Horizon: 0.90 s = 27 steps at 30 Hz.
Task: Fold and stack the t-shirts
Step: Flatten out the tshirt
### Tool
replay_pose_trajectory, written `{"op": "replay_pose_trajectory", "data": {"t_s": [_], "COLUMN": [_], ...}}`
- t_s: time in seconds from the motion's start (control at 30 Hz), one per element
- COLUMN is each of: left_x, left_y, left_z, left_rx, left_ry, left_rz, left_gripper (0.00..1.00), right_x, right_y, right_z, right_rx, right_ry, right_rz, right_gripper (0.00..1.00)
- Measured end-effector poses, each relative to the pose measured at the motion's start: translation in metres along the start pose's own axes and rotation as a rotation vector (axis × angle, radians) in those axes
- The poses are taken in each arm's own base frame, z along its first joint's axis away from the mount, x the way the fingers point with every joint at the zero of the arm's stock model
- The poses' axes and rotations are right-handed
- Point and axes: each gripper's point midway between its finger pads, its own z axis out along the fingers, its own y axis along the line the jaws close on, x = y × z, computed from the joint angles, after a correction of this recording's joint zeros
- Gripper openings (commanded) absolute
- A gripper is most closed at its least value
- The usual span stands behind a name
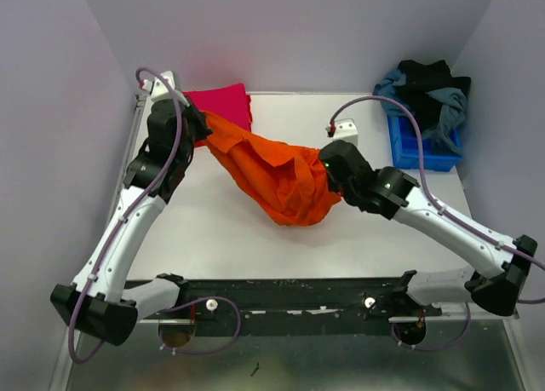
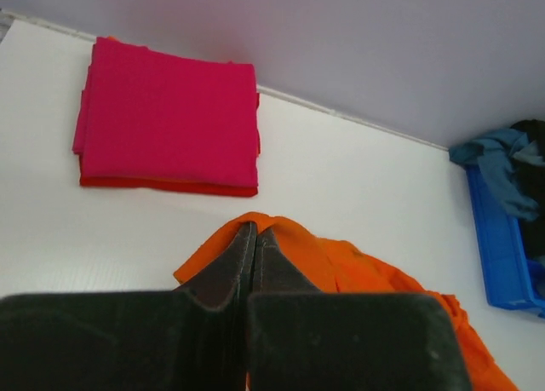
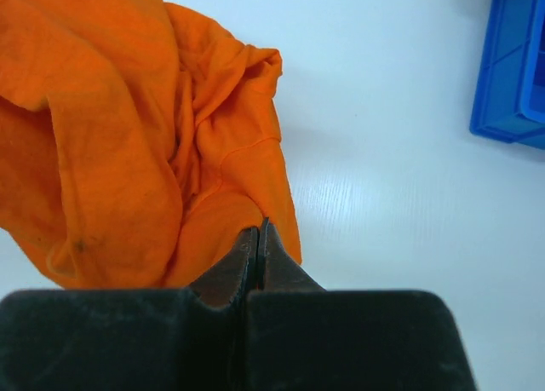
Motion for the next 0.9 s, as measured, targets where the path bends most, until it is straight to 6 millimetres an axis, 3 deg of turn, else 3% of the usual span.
{"op": "replay_pose_trajectory", "data": {"t_s": [0.07, 0.1, 0.13, 0.17, 0.33, 0.4, 0.47, 0.53, 0.7, 0.9], "left_x": [0.010, 0.018, 0.029, 0.044, 0.152, 0.183, 0.200, 0.203, 0.180, 0.172], "left_y": [0.014, 0.020, 0.028, 0.037, 0.091, 0.107, 0.115, 0.117, 0.107, 0.103], "left_z": [-0.014, -0.019, -0.022, -0.026, -0.035, -0.038, -0.040, -0.041, -0.045, -0.046], "left_rx": [-0.017, -0.025, -0.035, -0.046, -0.135, -0.169, -0.190, -0.190, -0.143, -0.128], "left_ry": [0.000, 0.005, 0.010, 0.022, 0.185, 0.242, 0.274, 0.275, 0.192, 0.163], "left_rz": [-0.008, -0.010, -0.018, -0.023, -0.037, -0.033, -0.028, -0.030, -0.064, -0.080], "left_gripper": [0.00, 0.00, 0.00, 0.00, 0.00, 0.00, 0.00, 0.00, 0.00, 0.00], "right_x": [0.000, 0.008, 0.019, 0.029, 0.116, 0.143, 0.158, 0.162, 0.152, 0.167], "right_y": [-0.007, -0.009, -0.010, -0.009, 0.002, 0.008, 0.020, 0.038, 0.080, 0.093], "right_z": [-0.010, -0.011, -0.008, -0.005, 0.022, 0.022, 0.021, 0.019, 0.019, 0.027], "right_rx": [-0.012, -0.012, -0.010, -0.010, -0.017, -0.063, -0.142, -0.226, -0.384, -0.396], "right_ry": [-0.019, -0.010, 0.012, 0.034, 0.272, 0.342, 0.380, 0.393, 0.360, 0.401], "right_rz": [0.017, 0.017, 0.009, 0.003, -0.095, -0.108, -0.092, -0.056, 0.039, 0.061], "right_gripper": [0.10, 0.25, 0.48, 0.55, 0.55, 0.55, 0.56, 0.57, 0.58, 0.56]}}
